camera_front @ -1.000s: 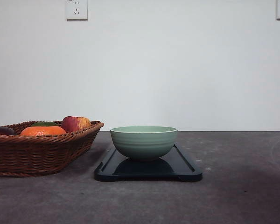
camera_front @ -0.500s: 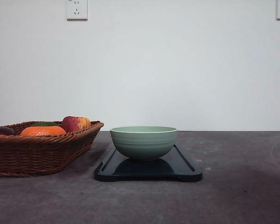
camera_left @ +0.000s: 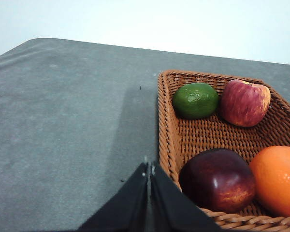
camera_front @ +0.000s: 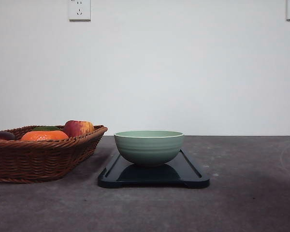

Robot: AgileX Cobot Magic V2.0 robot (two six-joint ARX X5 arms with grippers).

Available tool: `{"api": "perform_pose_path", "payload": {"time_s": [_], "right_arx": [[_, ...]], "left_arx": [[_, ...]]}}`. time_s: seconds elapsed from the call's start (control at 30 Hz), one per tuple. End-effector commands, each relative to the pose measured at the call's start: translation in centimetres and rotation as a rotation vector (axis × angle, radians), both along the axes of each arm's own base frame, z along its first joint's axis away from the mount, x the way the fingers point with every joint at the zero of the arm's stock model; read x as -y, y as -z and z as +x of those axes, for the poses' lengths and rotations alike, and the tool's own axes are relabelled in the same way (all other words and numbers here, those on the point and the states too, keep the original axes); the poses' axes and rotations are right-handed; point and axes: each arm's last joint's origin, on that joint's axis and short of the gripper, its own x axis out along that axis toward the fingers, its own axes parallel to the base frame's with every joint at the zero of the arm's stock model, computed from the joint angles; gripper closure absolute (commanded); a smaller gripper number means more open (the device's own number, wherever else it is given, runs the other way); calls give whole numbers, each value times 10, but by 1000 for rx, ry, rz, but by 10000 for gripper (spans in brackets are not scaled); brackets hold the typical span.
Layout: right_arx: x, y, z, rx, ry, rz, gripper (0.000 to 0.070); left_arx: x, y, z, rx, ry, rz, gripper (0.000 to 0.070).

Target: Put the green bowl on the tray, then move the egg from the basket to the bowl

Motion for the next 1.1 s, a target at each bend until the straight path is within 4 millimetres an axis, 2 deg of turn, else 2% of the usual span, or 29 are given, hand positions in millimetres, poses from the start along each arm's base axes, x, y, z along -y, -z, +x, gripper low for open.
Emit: {"api": "perform_pose_path", "payload": {"time_s": [0.0,1.07], "right_arx": [[0,0,0,5,1,14,683],[0,0,0,5,1,14,683]], "left_arx": [[0,7,1,-22,-3,-4,700],[0,7,1,-22,-4,-5,700]]}}
